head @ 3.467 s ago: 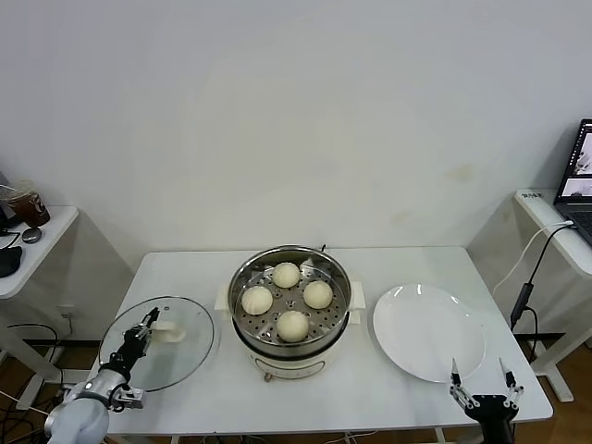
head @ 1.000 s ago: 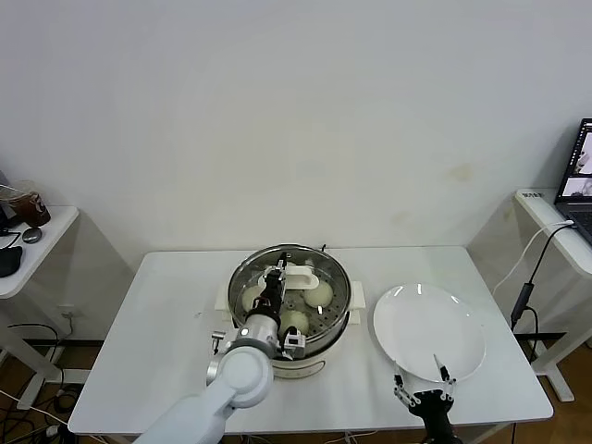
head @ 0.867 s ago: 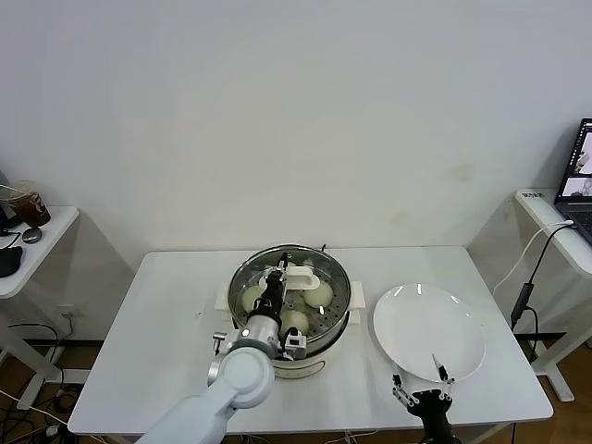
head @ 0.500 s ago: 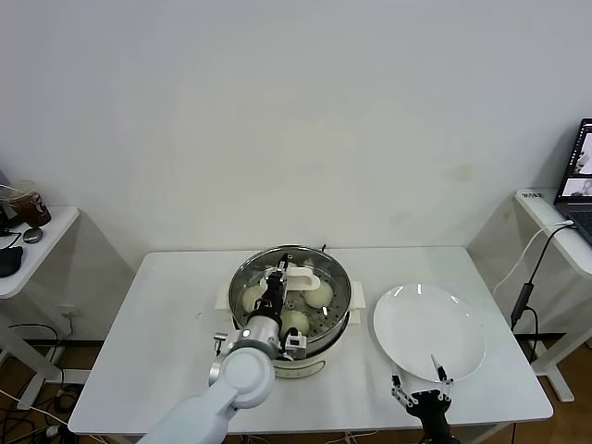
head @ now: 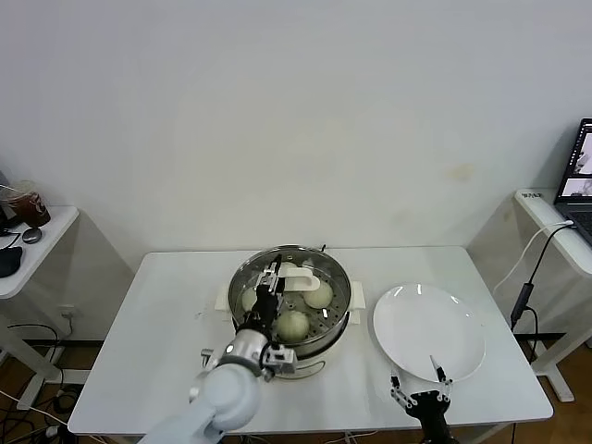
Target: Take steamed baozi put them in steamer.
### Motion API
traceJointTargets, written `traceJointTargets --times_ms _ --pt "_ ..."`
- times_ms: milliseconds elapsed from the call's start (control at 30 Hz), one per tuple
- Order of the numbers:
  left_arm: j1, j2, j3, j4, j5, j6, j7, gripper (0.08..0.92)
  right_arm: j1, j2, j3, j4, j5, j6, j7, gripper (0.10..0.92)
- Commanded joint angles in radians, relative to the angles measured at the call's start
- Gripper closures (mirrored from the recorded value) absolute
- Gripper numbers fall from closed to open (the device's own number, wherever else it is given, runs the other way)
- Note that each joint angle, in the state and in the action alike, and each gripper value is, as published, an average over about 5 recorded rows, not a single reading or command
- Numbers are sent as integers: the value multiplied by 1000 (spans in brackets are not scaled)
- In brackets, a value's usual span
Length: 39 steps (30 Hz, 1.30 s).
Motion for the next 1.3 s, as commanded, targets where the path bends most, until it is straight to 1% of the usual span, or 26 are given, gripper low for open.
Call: traceJointTargets --times_ms 33,167,267,367,433,600,700,800,900,1067,1300 --pt "387 37 -263 -266 -538 -271 -173 391 -3 0 -5 2 -5 3 0 203" --pt "647 -4 -493 -304 -841 -535 -231 278 -8 0 -5 6 -2 5 -2 203" --pt "815 -28 -629 -309 -974 -674 -282 208 -15 -2 -7 18 14 1 -6 203" --pt "947 -35 -695 -297 -1120 -723 -309 181 -29 -7 -23 39 59 -14 -20 203" --pt "993 -40 -706 -282 -1209 -719 -317 178 -50 -20 -48 61 107 -41 -30 203" --pt "1043 -81 -707 -209 -1308 -740 -300 177 -142 -70 -116 155 214 -144 -37 203" --pt "1055 -100 -703 -147 -1324 -803 -283 177 -186 -95 -128 189 227 -173 -36 203" --pt "1039 -113 -701 -67 -1324 -887 -275 177 -203 -107 -115 189 221 -178 -32 203" --pt "1025 -118 -695 -10 -1349 -932 -255 177 -210 -107 -104 192 213 -188 -29 203" --pt "1019 -116 -673 14 -1355 -957 -230 177 -213 -101 -97 195 204 -189 -25 203" --pt "1013 -118 -663 -1 -1332 -947 -223 177 -221 -104 -101 181 178 -170 -21 203"
